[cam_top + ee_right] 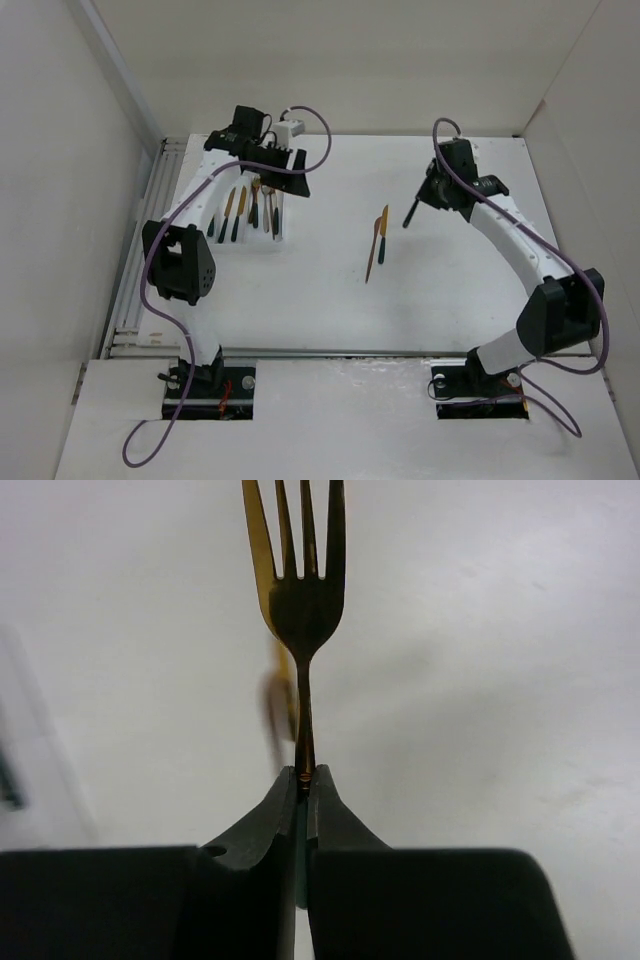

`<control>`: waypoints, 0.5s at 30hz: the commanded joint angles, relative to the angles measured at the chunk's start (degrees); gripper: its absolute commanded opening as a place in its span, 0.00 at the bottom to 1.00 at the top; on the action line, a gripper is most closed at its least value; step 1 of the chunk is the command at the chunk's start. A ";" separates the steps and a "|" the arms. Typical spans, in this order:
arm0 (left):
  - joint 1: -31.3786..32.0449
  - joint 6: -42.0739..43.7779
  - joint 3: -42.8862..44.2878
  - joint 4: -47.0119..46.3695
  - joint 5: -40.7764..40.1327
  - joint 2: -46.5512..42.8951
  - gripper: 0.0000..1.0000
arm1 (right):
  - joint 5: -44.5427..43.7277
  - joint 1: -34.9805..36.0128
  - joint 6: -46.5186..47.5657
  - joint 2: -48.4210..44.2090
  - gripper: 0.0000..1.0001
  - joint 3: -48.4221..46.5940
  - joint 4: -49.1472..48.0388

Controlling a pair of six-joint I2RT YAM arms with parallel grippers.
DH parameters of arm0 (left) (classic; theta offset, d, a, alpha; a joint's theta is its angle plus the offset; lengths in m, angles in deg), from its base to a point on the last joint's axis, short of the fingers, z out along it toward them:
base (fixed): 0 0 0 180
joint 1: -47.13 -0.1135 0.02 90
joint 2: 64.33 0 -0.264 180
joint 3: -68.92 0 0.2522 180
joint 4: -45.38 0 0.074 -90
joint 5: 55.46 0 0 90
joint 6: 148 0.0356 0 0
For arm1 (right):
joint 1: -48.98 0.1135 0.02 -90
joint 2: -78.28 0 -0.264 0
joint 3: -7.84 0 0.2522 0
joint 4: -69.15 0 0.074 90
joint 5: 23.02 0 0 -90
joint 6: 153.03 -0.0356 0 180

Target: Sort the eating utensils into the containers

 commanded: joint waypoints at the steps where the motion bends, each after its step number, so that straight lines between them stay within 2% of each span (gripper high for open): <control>1: 3.34 4.15 2.63 2.48 10.93 -3.78 0.67 | 1.18 4.82 -5.20 0.37 0.00 -7.06 -4.73; 5: 6.95 4.15 2.63 3.10 13.49 -3.78 0.70 | 3.81 11.66 -8.90 4.85 0.00 -14.09 -7.55; 9: 6.96 2.13 2.63 0.99 14.63 -3.78 0.72 | 6.97 15.71 -11.27 8.63 0.00 -20.06 -9.92; 15: 8.09 1.60 3.16 0.37 16.66 -3.78 0.75 | 8.82 19.24 -12.59 12.33 0.00 -23.51 -9.93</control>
